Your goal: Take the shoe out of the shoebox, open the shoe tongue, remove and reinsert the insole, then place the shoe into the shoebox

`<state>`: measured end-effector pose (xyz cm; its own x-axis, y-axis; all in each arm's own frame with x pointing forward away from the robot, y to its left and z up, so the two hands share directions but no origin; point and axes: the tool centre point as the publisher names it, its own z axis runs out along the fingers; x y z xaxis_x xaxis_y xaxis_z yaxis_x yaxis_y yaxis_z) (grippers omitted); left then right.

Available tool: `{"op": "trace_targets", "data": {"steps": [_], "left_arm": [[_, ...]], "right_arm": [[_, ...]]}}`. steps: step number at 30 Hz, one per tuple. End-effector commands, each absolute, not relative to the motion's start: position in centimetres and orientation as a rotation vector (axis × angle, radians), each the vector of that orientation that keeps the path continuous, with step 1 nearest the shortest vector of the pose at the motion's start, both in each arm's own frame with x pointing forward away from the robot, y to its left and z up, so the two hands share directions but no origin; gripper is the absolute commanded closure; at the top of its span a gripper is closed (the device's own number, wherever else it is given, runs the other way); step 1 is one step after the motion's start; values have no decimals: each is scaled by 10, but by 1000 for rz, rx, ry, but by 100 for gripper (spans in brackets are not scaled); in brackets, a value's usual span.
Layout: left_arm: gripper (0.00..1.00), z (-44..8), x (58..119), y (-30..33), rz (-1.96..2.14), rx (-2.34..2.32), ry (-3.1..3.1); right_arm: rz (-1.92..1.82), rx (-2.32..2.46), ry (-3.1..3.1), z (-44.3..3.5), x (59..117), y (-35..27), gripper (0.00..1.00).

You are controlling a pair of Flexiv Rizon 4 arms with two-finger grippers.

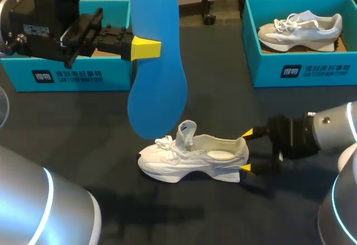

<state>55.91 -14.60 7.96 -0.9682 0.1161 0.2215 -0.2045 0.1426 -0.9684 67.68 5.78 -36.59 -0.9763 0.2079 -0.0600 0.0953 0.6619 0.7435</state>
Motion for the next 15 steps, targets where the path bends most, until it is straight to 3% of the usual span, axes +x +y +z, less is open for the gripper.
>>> {"op": "trace_targets", "data": {"steps": [1,15], "left_arm": [[100,80,560,-147,1905,86,-2179],[100,80,560,-147,1905,86,-2179]], "right_arm": [[791,285,2918,-356,675,61,0],[263,268,3042,-345,672,72,0]]}}
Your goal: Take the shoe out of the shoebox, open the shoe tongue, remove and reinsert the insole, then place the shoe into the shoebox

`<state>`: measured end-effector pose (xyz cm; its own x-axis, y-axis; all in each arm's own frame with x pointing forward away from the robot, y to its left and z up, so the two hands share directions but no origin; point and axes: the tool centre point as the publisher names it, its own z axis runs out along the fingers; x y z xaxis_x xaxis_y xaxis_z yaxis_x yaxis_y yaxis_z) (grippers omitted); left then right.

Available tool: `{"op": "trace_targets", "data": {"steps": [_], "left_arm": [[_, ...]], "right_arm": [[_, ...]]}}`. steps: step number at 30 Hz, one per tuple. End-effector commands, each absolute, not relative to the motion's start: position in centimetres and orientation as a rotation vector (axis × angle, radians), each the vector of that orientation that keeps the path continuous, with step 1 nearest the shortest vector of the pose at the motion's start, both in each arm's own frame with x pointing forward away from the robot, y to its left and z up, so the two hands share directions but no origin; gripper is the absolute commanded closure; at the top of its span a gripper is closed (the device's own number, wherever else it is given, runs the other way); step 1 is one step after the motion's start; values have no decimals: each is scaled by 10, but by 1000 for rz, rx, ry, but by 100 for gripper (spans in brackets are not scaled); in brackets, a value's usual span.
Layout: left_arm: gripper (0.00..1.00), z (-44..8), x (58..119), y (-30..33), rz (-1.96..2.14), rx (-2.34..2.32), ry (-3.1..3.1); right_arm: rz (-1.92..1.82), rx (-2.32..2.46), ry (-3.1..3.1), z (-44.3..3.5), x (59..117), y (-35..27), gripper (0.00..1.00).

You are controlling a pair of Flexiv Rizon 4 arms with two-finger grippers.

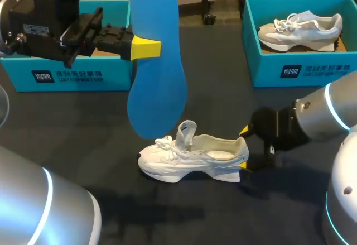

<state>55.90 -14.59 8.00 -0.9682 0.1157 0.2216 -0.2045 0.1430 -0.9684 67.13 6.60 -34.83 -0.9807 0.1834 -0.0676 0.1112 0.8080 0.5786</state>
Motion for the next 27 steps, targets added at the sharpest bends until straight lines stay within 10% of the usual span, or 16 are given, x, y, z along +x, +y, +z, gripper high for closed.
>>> {"op": "trace_targets", "data": {"steps": [1,27], "left_arm": [[100,80,560,-147,1905,86,-2179],[100,80,560,-147,1905,86,-2179]], "right_arm": [[213,280,3045,-344,671,72,0],[-49,318,3077,-334,666,74,0]]}}
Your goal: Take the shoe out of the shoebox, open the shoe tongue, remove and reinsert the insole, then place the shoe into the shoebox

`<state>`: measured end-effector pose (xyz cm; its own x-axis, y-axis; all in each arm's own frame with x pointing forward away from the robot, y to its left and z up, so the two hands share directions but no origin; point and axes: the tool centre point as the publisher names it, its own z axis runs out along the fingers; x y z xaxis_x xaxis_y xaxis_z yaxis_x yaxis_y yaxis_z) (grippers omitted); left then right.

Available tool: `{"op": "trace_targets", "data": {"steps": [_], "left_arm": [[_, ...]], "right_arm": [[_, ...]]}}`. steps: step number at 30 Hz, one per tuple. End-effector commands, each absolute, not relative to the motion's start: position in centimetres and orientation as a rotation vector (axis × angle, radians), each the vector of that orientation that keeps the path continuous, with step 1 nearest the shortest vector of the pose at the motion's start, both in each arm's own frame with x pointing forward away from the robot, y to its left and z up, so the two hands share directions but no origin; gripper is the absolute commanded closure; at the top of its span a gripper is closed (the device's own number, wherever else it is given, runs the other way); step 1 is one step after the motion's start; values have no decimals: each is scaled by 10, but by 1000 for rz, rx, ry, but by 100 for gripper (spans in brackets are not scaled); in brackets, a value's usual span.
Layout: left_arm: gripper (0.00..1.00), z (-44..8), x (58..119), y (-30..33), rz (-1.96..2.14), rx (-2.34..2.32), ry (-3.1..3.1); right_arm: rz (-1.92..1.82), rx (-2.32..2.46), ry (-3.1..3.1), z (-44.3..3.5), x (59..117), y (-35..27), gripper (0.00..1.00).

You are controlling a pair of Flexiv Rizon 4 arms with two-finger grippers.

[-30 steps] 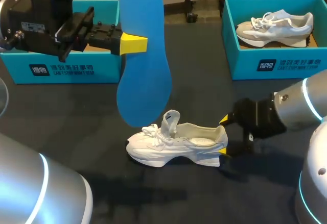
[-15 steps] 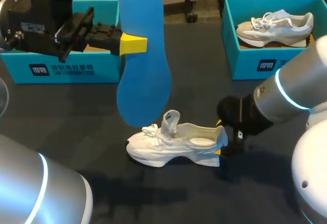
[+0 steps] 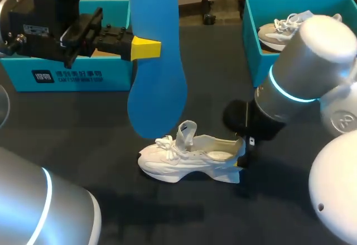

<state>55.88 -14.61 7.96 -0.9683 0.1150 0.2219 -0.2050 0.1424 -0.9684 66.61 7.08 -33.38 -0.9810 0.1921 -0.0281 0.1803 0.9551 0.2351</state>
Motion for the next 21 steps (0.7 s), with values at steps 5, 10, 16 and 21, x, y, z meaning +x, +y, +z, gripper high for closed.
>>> {"op": "trace_targets", "data": {"steps": [5,10,16,21], "left_arm": [[100,80,560,-147,1905,86,-2179],[100,80,560,-147,1905,86,-2179],[100,80,560,-147,1905,86,-2179],[100,80,560,-147,1905,86,-2179]], "right_arm": [[-97,342,3077,-337,672,75,0],[-59,323,3082,-340,672,78,0],[-33,299,3082,-341,676,81,0],[-11,253,3052,-327,689,89,0]]}}
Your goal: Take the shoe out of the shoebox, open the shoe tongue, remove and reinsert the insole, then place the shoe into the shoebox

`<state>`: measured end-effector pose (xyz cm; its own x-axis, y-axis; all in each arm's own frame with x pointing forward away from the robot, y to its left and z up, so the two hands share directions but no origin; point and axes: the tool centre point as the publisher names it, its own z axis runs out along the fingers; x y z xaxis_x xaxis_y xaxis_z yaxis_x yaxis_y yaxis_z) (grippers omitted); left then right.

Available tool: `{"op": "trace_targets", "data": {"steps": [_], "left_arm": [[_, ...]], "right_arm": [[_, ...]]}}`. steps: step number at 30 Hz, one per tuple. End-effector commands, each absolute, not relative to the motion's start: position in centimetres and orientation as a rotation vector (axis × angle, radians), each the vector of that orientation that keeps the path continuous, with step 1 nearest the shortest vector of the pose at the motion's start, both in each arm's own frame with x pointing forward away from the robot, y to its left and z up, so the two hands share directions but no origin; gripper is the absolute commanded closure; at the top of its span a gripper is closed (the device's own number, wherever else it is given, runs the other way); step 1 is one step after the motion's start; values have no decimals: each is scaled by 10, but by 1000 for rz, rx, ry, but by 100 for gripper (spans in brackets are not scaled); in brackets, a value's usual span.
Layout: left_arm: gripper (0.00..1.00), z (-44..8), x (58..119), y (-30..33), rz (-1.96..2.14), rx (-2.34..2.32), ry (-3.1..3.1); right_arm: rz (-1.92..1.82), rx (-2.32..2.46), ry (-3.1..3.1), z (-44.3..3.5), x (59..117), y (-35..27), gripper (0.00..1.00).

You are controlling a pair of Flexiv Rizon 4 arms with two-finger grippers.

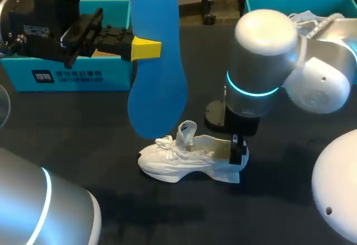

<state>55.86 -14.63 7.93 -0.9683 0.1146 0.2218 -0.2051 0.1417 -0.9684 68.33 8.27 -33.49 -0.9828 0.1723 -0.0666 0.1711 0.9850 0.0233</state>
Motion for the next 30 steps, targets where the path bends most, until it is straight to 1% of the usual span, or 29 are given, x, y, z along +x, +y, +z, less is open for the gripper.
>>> {"op": "trace_targets", "data": {"steps": [1,7,21,30], "left_arm": [[100,80,560,-147,1905,86,-2179],[100,80,560,-147,1905,86,-2179],[100,80,560,-147,1905,86,-2179],[100,80,560,-147,1905,86,-2179]], "right_arm": [[-9,250,3050,-327,690,90,0],[-9,231,3037,-327,704,104,0],[78,164,3024,-362,717,124,0],[98,167,3039,-377,714,133,0]]}}
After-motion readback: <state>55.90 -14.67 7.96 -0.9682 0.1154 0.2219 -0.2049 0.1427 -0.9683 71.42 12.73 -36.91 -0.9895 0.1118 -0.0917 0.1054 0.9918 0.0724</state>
